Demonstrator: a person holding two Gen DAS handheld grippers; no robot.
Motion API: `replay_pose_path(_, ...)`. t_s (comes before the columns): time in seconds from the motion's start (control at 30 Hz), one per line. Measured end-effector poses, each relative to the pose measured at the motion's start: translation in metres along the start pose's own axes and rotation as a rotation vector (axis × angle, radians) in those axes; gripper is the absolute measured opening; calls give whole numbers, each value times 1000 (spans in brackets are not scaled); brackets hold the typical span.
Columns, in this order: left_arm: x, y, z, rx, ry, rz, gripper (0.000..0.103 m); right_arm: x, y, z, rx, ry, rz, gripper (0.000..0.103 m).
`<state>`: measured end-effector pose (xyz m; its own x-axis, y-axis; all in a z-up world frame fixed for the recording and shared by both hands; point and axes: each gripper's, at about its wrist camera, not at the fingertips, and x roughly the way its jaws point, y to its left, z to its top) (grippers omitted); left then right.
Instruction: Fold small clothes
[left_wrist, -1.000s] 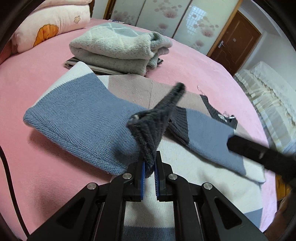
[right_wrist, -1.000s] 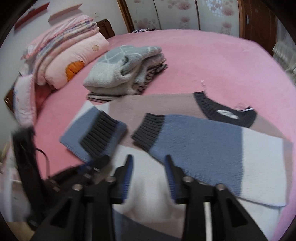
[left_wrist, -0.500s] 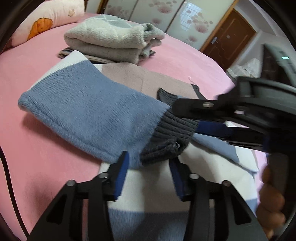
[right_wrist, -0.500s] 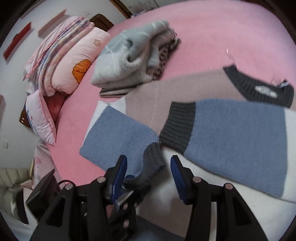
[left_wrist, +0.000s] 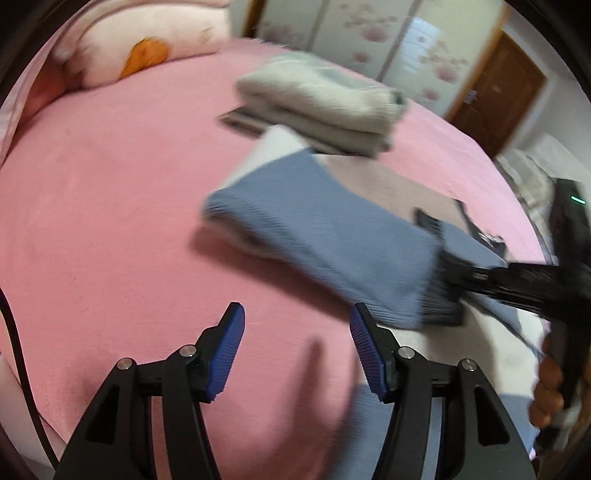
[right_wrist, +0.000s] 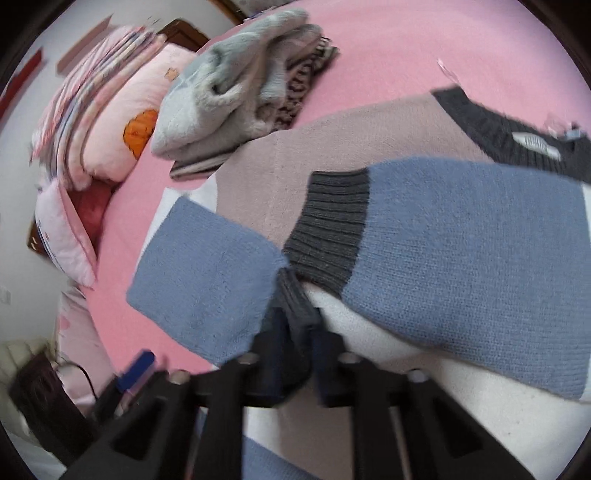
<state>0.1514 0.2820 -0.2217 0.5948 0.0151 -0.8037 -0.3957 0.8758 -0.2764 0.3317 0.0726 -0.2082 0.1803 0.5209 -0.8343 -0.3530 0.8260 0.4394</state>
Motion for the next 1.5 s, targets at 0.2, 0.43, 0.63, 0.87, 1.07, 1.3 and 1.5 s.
replay_pose_path(0.2,21,13,7,-45,23,30,58,-70,52,15,-172,-201,-54,8)
replay_pose_path(0.43,38,-5,28,-74,20,-11,65,-148,80,53,-257,-381,-98,8)
replay_pose_path(0.63,53,-26,41,-104,33,-23,65,-178,66,62,-263,-432,-163,8)
replay_pose_path(0.87,64,-41,46,-76,20,67,65,-199,9,64,-190,-443,-275,8)
replay_pose_path(1.07,65,-54,45,-25,13,114,65,-206,-69,56,-71,-397,-359,8)
replay_pose_path(1.3,61,-85,38,99,-1,163,65,-173,-156,37,76,-266,-403,7)
replay_pose_path(1.5,59,-114,29,268,-19,241,65,-131,-198,27,169,-157,-415,8)
